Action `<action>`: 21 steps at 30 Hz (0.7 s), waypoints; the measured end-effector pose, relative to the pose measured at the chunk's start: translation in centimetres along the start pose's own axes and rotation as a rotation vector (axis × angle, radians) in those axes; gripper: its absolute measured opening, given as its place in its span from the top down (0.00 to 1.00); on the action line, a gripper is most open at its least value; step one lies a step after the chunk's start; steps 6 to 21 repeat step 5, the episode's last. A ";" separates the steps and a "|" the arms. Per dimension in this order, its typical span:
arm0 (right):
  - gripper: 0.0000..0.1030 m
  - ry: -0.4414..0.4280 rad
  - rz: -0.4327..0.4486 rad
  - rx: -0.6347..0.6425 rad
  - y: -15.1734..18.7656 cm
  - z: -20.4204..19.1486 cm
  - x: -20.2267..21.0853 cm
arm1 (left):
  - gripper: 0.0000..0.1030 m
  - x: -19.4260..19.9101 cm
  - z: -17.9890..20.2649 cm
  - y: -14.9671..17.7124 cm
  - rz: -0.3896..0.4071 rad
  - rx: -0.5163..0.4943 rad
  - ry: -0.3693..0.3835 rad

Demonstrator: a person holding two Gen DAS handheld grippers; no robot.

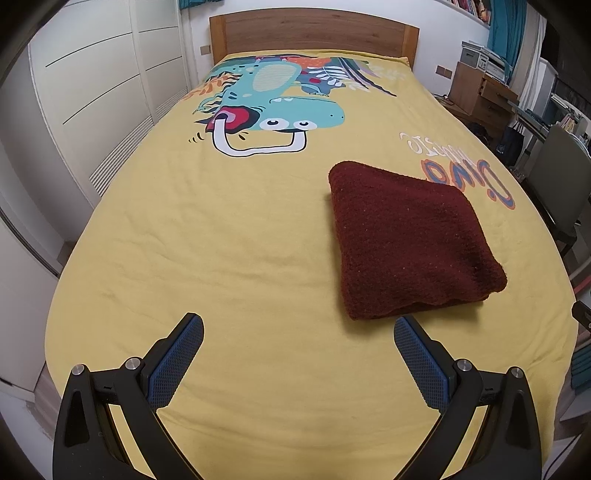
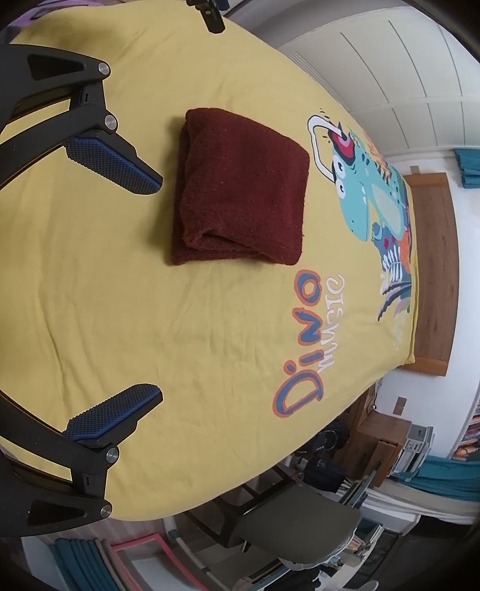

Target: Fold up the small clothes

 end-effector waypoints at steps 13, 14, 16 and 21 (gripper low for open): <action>0.01 0.000 -0.011 0.004 0.2 -0.1 -0.2 | 0.01 0.0 -0.1 0.1 -0.003 0.004 0.005; 0.01 0.000 -0.011 0.004 0.2 -0.1 -0.2 | 0.01 0.0 -0.1 0.1 -0.003 0.004 0.005; 0.01 0.000 -0.011 0.004 0.2 -0.1 -0.2 | 0.01 0.0 -0.1 0.1 -0.003 0.004 0.005; 0.01 0.000 -0.011 0.004 0.2 -0.1 -0.2 | 0.01 0.0 -0.1 0.1 -0.003 0.004 0.005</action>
Point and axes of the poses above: each gripper's, at about its wrist camera, not at the fingertips, and x roughly against the way its jaws point, z to its right, y to its underside, the point moved 10 cm from there along -x, roughly the way its jaws point, and after that the axes turned 4 degrees about z, right-handed, at the moved point
